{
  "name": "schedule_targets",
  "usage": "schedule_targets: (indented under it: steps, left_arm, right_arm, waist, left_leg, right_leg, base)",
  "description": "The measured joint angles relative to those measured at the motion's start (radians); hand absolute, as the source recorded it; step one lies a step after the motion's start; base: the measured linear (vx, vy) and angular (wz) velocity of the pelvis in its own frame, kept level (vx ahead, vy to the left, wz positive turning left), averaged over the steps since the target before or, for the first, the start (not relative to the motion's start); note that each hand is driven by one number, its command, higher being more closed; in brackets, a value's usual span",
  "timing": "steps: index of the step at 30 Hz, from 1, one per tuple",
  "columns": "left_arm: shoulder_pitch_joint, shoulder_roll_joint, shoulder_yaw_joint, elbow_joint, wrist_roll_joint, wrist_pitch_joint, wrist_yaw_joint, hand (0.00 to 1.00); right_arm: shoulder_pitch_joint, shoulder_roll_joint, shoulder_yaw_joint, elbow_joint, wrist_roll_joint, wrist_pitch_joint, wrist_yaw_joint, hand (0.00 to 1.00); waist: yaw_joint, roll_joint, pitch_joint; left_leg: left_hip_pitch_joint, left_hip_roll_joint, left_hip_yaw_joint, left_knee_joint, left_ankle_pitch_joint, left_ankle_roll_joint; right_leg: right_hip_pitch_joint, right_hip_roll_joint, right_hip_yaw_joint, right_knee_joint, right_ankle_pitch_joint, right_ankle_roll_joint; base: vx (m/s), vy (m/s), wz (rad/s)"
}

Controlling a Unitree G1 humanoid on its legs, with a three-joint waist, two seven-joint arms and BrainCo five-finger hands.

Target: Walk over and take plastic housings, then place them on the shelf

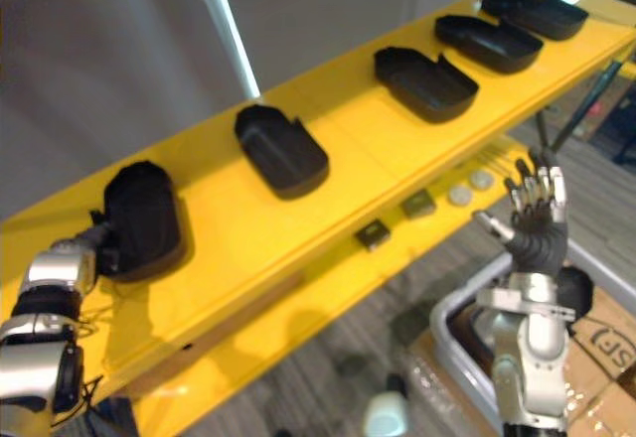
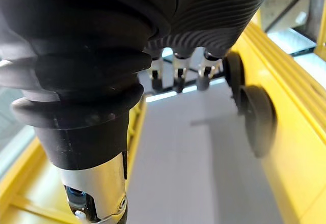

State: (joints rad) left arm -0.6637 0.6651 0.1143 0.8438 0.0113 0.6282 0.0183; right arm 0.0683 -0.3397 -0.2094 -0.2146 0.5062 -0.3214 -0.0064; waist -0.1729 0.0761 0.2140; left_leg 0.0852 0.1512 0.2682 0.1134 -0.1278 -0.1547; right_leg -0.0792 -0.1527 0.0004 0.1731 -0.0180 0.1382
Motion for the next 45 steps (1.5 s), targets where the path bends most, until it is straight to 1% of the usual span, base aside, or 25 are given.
schedule_targets:
  steps: [3, 8, 10, 12, 13, 15, 16, 18, 19, 25, 26, 29, 32, 37, 40, 42, 44, 45]
  left_arm:
    - [-0.001, 0.0, 0.0, 0.0, -0.001, -0.002, 0.0, 1.0]
    - [-0.001, 0.0, 0.001, 0.0, -0.006, -0.004, 0.009, 1.0]
    - [-0.001, -0.002, 0.001, 0.0, -0.013, -0.004, 0.024, 1.0]
    - [-0.001, -0.002, 0.002, 0.0, -0.044, -0.008, 0.066, 1.0]
    - [-0.001, -0.003, 0.002, 0.0, -0.053, -0.01, 0.076, 1.0]
    - [-0.001, -0.004, 0.004, 0.0, -0.057, -0.018, 0.098, 1.0]
    - [-0.001, -0.004, 0.021, 0.0, -0.085, -0.017, 0.11, 1.0]
    - [-0.001, -0.004, 0.031, 0.003, -0.085, -0.017, 0.118, 1.0]
    - [-0.001, -0.005, 0.031, 0.014, -0.086, -0.017, 0.119, 1.0]
    - [-0.001, -0.004, 0.041, 0.043, -0.083, -0.033, 0.113, 1.0]
    - [-0.001, -0.004, 0.041, 0.044, -0.082, -0.038, 0.099, 0.0]
    - [0.0, -0.004, 0.041, 0.047, -0.082, -0.038, 0.066, 0.0]
    - [0.0, -0.004, 0.04, 0.051, -0.08, -0.054, 0.044, 0.0]
    - [0.0, -0.003, 0.037, 0.051, -0.08, -0.059, 0.037, 0.0]
    - [0.0, 0.001, 0.037, 0.051, -0.07, -0.059, 0.046, 0.0]
    - [0.0, 0.019, 0.037, 0.051, -0.07, -0.059, 0.053, 0.0]
    - [0.0, 0.048, 0.037, 0.05, -0.041, -0.059, 0.075, 0.0]
    - [0.0, 0.065, 0.038, 0.05, -0.013, -0.059, 0.105, 0.0]
  right_arm:
    - [-0.001, 0.003, 0.024, 0.0, 0.0, 0.0, -0.015, 0.0]
    - [-0.002, 0.006, 0.024, 0.0, -0.001, 0.003, -0.021, 0.0]
    - [-0.002, 0.006, 0.022, 0.0, 0.0, 0.005, -0.019, 0.0]
    - [-0.003, 0.006, 0.013, -0.002, 0.001, 0.017, -0.016, 0.0]
    - [-0.003, 0.005, 0.01, -0.002, 0.003, 0.02, -0.016, 0.0]
    - [-0.003, 0.005, -0.001, -0.002, 0.024, 0.026, -0.011, 0.0]
    - [-0.004, 0.002, -0.015, -0.002, 0.039, 0.04, -0.006, 0.0]
    - [-0.005, -0.002, -0.027, -0.002, 0.039, 0.048, 0.009, 0.0]
    - [-0.006, -0.005, -0.035, -0.003, 0.04, 0.055, 0.013, 0.0]
    - [-0.006, -0.029, -0.049, -0.011, 0.07, 0.062, 0.055, 0.0]
    - [-0.006, -0.032, -0.051, -0.011, 0.07, 0.062, 0.066, 0.0]
    - [-0.006, -0.033, -0.057, -0.011, 0.07, 0.062, 0.093, 0.0]
    - [-0.004, -0.033, -0.064, -0.011, 0.07, 0.062, 0.099, 0.0]
    - [-0.004, -0.033, -0.066, -0.011, 0.071, 0.062, 0.099, 0.0]
    - [-0.004, -0.034, -0.065, -0.011, 0.071, 0.062, 0.099, 0.0]
    - [-0.003, -0.034, -0.065, -0.011, 0.071, 0.062, 0.099, 0.0]
    - [-0.002, -0.034, -0.065, -0.011, 0.072, 0.062, 0.1, 0.0]
    - [-0.001, -0.034, -0.064, -0.011, 0.078, 0.062, 0.103, 0.0]
  waist:
    - [0.0, -0.005, 0.004]
    - [-0.001, -0.007, 0.006]
    - [-0.002, -0.007, 0.009]
    - [-0.004, -0.005, 0.024]
    - [-0.005, -0.004, 0.031]
    - [-0.007, 0.0, 0.048]
    - [-0.007, 0.005, 0.053]
    - [-0.008, 0.008, 0.054]
    - [-0.012, 0.011, 0.055]
    - [-0.025, 0.016, 0.058]
    - [-0.029, 0.017, 0.059]
    - [-0.032, 0.018, 0.059]
    - [-0.037, 0.022, 0.059]
    - [-0.037, 0.027, 0.055]
    - [-0.037, 0.033, 0.051]
    - [-0.038, 0.035, 0.05]
    - [-0.04, 0.035, 0.05]
    - [-0.04, 0.037, 0.049]
  left_leg:
    - [0.001, 0.004, -0.006, 0.004, -0.004, -0.003]
    - [0.001, 0.007, -0.006, 0.005, -0.005, -0.003]
    - [0.002, 0.008, -0.005, 0.006, -0.005, -0.003]
    - [0.003, 0.01, -0.003, 0.009, -0.005, -0.003]
    - [0.003, 0.01, -0.002, 0.011, -0.005, -0.003]
    - [0.003, 0.01, 0.0, 0.014, -0.005, -0.003]
    - [0.002, 0.01, 0.006, 0.014, -0.005, -0.003]
    - [0.002, 0.01, 0.013, 0.013, -0.005, -0.003]
    - [0.003, 0.009, 0.015, 0.013, -0.005, -0.003]
    - [0.006, 0.007, 0.029, 0.013, -0.005, -0.003]
    - [0.007, 0.007, 0.03, 0.013, -0.005, -0.003]
    - [0.016, 0.007, 0.039, 0.011, -0.005, -0.003]
    - [0.02, 0.004, 0.042, 0.008, -0.005, -0.003]
    - [0.02, 0.004, 0.041, 0.008, -0.004, -0.002]
    - [0.021, 0.002, 0.041, 0.003, -0.003, -0.001]
    - [0.021, 0.002, 0.041, 0.003, -0.003, -0.001]
    - [0.022, 0.001, 0.041, 0.003, -0.002, -0.001]
    - [0.022, 0.001, 0.041, 0.003, -0.002, -0.001]
  right_leg:
    - [0.011, 0.003, -0.006, -0.008, 0.0, 0.0]
    - [0.012, 0.004, -0.006, -0.008, 0.0, 0.0]
    - [0.012, 0.007, -0.006, -0.008, 0.0, -0.001]
    - [0.012, 0.009, -0.004, -0.005, 0.0, -0.001]
    - [0.011, 0.008, -0.003, -0.003, 0.0, -0.001]
    - [0.009, 0.009, -0.001, 0.001, -0.001, -0.002]
    - [0.001, 0.01, 0.005, 0.007, -0.003, -0.003]
    - [-0.009, 0.011, 0.011, 0.016, -0.004, -0.004]
    - [-0.01, 0.012, 0.015, 0.019, -0.006, -0.005]
    - [-0.027, 0.012, 0.032, 0.04, -0.012, -0.002]
    - [-0.027, 0.011, 0.032, 0.041, -0.012, -0.002]
    - [-0.027, 0.013, 0.04, 0.043, -0.012, -0.002]
    - [-0.026, 0.011, 0.043, 0.044, -0.011, -0.002]
    - [-0.025, 0.011, 0.042, 0.044, -0.011, -0.001]
    - [-0.025, 0.009, 0.041, 0.043, -0.011, -0.001]
    - [-0.025, 0.008, 0.041, 0.042, -0.011, -0.001]
    - [-0.024, 0.008, 0.041, 0.041, -0.01, 0.0]
    - [-0.022, 0.007, 0.041, 0.04, -0.01, 0.0]
  base:
    - [0.01, 0.002, 0.05]
    - [0.0, 0.0, 0.0]
    - [0.0, 0.0, 0.0]
    - [0.0, 0.0, 0.0]
    - [0.0, 0.0, 0.0]
    - [-0.01, -0.001, -0.04]
    - [-0.02, -0.002, -0.09]
    - [-0.01, 0.001, -0.1]
    - [0.0, 0.002, -0.06]
    - [-0.01, 0.003, -0.06]
    - [0.0, 0.0, 0.0]
    - [-0.02, 0.004, -0.08]
    - [-0.01, 0.005, -0.04]
    - [0.0, 0.0, 0.0]
    - [0.0, 0.0, 0.0]
    - [0.0, 0.0, 0.0]
    - [0.0, 0.0, 0.0]
    - [0.0, 0.0, 0.0]
